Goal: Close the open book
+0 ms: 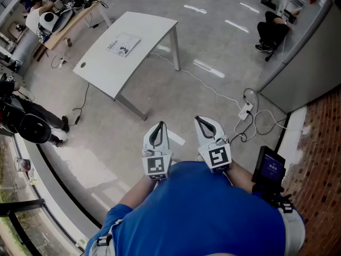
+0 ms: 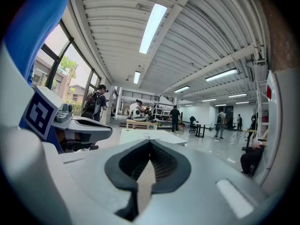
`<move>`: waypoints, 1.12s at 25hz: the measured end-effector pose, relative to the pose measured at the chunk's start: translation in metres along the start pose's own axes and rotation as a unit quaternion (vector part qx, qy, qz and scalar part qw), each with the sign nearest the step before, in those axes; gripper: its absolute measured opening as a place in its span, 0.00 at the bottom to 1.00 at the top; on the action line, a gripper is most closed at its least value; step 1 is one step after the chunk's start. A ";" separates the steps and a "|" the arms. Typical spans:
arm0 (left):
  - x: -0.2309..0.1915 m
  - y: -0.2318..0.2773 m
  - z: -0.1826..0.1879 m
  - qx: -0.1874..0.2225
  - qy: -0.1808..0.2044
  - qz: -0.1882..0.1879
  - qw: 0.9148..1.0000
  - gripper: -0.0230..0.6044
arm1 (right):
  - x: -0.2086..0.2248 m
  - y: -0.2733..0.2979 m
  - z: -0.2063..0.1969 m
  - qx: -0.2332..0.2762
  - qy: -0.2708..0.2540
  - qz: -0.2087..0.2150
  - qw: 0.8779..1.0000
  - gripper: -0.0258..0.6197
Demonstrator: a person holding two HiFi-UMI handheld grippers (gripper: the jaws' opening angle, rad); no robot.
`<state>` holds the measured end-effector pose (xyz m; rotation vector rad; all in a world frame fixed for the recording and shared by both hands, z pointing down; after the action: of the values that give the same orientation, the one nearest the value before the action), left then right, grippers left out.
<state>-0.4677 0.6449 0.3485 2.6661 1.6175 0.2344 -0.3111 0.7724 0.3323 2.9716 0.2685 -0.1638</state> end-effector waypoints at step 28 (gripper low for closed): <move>0.053 0.125 0.010 -0.011 0.014 -0.024 1.000 0.05 | 0.122 0.036 -0.016 -0.002 0.020 -0.002 1.000 0.04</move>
<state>-0.3318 0.6341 0.3564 2.6160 1.6747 0.2893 -0.1839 0.7610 0.3377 2.9724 0.2797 -0.1044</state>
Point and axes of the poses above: the fingertips, and each gripper's own axes: y forward along the fingers, x to its right, z out of its top, the point moved 9 cm from there along -y, backward along the fingers, and after that the axes turned 1 degree about -z, right-handed, at the moved point
